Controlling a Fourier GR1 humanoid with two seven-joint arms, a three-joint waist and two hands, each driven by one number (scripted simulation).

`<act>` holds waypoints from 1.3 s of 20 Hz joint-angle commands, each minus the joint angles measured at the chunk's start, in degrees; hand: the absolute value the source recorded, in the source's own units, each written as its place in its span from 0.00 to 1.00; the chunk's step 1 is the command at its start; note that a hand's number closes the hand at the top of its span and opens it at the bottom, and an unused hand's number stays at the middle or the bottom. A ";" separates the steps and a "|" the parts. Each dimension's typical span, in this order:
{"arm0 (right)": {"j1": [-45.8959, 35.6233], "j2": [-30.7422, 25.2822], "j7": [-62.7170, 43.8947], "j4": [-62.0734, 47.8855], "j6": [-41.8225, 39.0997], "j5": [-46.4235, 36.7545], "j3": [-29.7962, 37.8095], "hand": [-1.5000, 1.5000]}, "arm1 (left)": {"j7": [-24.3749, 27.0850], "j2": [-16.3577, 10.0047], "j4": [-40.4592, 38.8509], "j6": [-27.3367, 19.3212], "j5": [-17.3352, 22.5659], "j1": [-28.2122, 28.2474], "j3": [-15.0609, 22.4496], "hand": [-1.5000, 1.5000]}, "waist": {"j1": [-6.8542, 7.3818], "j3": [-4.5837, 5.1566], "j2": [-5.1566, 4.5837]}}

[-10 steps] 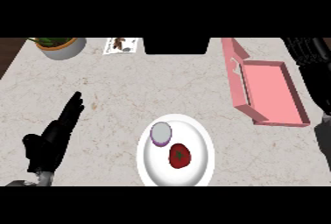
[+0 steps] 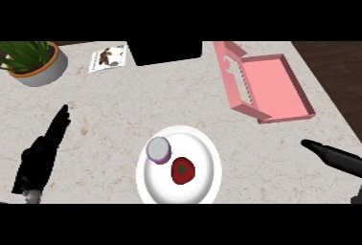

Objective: Pick the tomato from the plate and place it in the cardboard box

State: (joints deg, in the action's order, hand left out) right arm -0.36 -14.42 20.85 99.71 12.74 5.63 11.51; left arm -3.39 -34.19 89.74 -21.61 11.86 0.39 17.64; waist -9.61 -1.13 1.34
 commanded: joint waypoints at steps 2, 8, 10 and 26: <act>13.46 9.80 19.69 1.28 6.41 -2.80 2.80 0.00 | 0.91 -1.27 -2.53 0.31 -1.35 1.12 -0.04 0.50 | -0.51 0.43 -0.48; 32.14 14.19 36.97 -0.33 11.48 -19.62 -5.99 0.00 | 3.06 0.28 -3.32 1.28 -2.50 0.03 1.79 0.50 | 2.24 1.14 -1.07; 38.90 14.28 39.35 0.47 17.16 -22.37 -8.78 0.00 | 3.22 -0.56 -3.32 1.74 -2.22 -1.08 0.55 0.50 | 3.10 1.21 -0.91; 70.55 14.41 22.59 5.78 53.99 -47.35 -49.03 0.00 | 4.30 3.67 -11.13 6.16 -4.60 -9.66 2.16 0.50 | 8.19 1.31 -1.99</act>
State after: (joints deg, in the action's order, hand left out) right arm 66.11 -0.10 48.11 104.85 55.23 -35.10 -30.58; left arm 1.42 -31.19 80.18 -16.72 7.60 -6.68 19.87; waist -2.37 0.19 -0.44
